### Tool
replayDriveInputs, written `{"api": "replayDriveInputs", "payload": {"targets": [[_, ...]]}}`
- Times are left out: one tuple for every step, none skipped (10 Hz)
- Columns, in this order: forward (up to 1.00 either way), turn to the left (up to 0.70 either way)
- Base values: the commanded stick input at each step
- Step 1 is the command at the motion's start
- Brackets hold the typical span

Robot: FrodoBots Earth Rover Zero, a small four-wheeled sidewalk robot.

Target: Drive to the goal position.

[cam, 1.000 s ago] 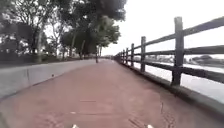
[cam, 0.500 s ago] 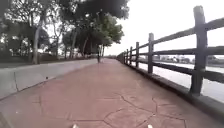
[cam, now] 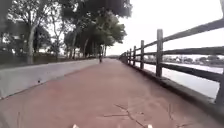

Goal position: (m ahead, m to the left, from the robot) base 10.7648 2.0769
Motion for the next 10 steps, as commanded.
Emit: {"api": "replayDriveInputs", "payload": {"targets": [[1.0, -0.05], [1.0, 0.0], [1.0, 0.0], [1.0, 0.0], [1.0, 0.0], [1.0, 0.0], [1.0, 0.0], [1.0, 0.0], [1.0, 0.0], [1.0, 0.0]]}}
